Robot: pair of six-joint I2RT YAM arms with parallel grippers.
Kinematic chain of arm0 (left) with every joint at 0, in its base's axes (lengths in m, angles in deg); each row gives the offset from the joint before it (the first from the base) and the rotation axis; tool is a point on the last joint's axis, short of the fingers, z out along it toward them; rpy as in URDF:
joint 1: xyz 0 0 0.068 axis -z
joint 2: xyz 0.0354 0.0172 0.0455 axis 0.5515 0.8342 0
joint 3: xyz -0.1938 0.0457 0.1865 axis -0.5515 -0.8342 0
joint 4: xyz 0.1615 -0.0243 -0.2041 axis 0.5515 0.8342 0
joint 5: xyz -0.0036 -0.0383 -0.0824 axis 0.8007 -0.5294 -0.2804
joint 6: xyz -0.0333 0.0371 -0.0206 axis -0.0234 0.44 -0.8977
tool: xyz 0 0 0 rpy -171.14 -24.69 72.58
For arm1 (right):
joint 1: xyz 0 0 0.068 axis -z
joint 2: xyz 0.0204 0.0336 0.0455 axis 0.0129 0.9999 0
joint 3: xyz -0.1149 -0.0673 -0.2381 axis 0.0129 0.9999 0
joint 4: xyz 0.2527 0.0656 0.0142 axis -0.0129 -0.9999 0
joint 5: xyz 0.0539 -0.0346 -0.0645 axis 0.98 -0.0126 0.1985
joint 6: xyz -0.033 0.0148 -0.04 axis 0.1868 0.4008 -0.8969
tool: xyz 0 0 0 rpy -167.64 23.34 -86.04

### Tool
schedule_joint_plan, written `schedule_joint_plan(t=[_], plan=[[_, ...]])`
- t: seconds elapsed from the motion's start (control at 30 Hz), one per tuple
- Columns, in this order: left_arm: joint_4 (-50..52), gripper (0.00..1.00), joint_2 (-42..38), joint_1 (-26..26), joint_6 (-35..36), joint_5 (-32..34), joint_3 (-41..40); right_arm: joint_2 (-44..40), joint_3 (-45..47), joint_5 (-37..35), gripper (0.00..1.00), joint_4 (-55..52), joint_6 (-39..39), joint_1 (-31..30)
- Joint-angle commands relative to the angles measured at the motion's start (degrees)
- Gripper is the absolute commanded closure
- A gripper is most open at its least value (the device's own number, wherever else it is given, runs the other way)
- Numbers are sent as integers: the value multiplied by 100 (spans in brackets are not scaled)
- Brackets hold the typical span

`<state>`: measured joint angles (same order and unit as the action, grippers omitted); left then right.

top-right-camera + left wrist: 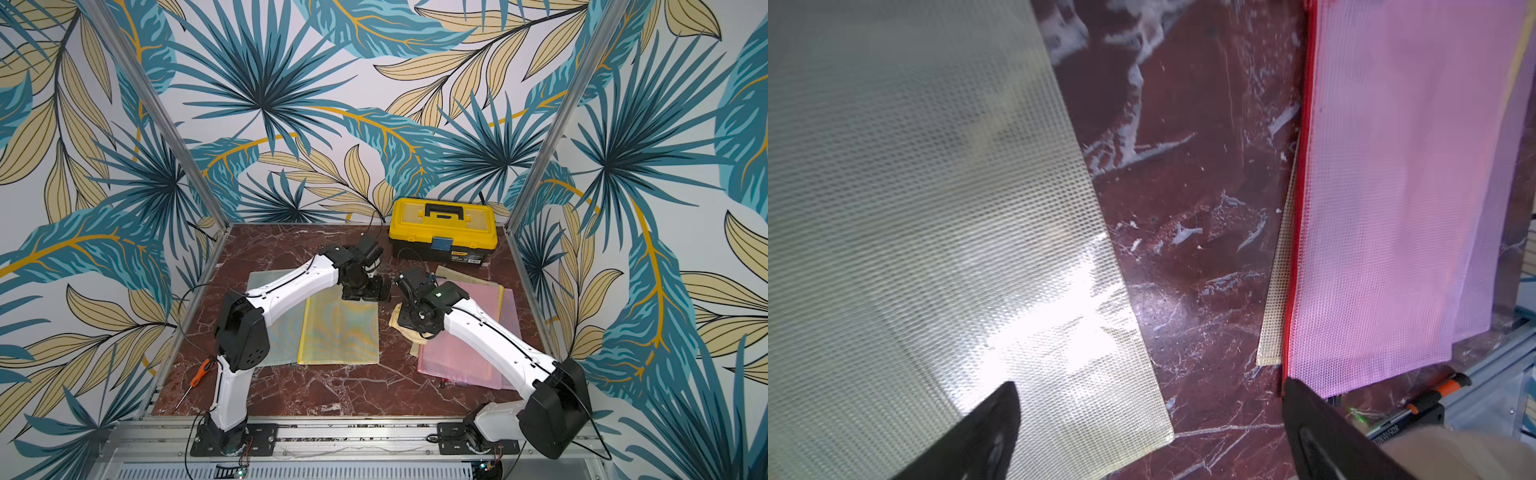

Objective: Wipe the document bag
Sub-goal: Adjust the document bag at the center of the board, then wipe the dirt from the document bag.

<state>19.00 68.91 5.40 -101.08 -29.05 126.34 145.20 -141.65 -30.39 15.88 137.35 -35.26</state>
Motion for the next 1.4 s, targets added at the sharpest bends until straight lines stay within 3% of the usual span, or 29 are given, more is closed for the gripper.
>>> schedule_joint_plan(t=[0.0, 0.13, 0.2, 0.3, 0.6, 0.8, 0.97, 1.1, 1.37], plan=[[-345, 0, -1032, -666, 271, 260, -1092, 805, -238, 486, 100, 583, -205, -198], [-1409, 1, -2018, -1608, 660, -536, -2917, 1869, -885, 963, 100, 993, -328, -385], [-2127, 8, -2313, -2199, 741, -1406, -3706, 2316, -1102, 1125, 100, 1159, -398, -380], [-2719, 19, -2346, -2706, 904, -2147, -4295, 2888, -1447, 1212, 100, 1002, -492, -376], [-2858, 41, -1470, -3108, 1227, -1942, -4382, 3205, -1289, 1415, 100, 1152, -424, -376], [-2858, 41, -1440, -3158, 1168, -1413, -4505, 3203, -1094, 1455, 100, 1221, -356, -377], [-2891, 48, -1320, -3158, 1215, -1800, -4525, 3271, -1028, 1514, 100, 1283, -332, -373], [-2981, 74, -1207, -3132, 1143, -2068, -4515, 3337, -1119, 1506, 100, 1226, -370, -379], [-2984, 93, -1261, -3114, 1027, -1974, -4577, 3281, -1273, 1467, 100, 1060, -446, -379]])
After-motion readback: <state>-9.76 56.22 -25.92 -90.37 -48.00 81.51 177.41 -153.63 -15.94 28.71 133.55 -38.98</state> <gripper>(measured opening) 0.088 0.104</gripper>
